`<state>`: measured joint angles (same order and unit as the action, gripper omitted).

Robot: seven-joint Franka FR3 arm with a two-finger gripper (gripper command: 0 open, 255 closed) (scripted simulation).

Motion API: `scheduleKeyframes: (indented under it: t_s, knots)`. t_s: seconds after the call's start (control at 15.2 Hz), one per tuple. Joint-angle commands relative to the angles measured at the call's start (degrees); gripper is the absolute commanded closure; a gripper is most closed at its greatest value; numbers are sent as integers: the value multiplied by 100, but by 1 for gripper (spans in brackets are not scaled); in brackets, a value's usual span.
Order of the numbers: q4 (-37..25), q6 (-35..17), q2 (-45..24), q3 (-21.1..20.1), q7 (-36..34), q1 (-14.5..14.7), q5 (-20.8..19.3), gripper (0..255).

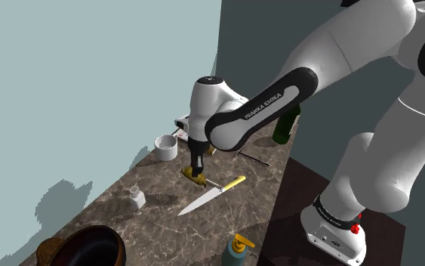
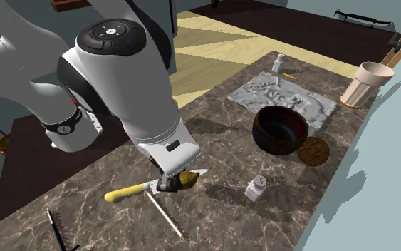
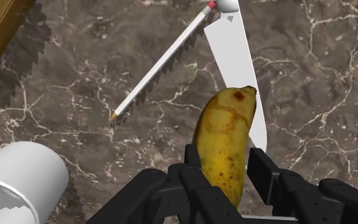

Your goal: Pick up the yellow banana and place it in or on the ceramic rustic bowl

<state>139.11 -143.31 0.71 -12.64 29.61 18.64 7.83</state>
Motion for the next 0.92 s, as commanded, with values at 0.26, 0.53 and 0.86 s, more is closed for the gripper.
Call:
scheduleKeyframes:
  t_s: [0.26, 0.53, 0.86]
  knots:
    - [-153, 494, 342, 12, -3, -5, 35, 255]
    - [-280, 820, 543, 25, -9, -8, 48, 255]
    - [-467, 1224, 763, 44, -20, -14, 57, 255]
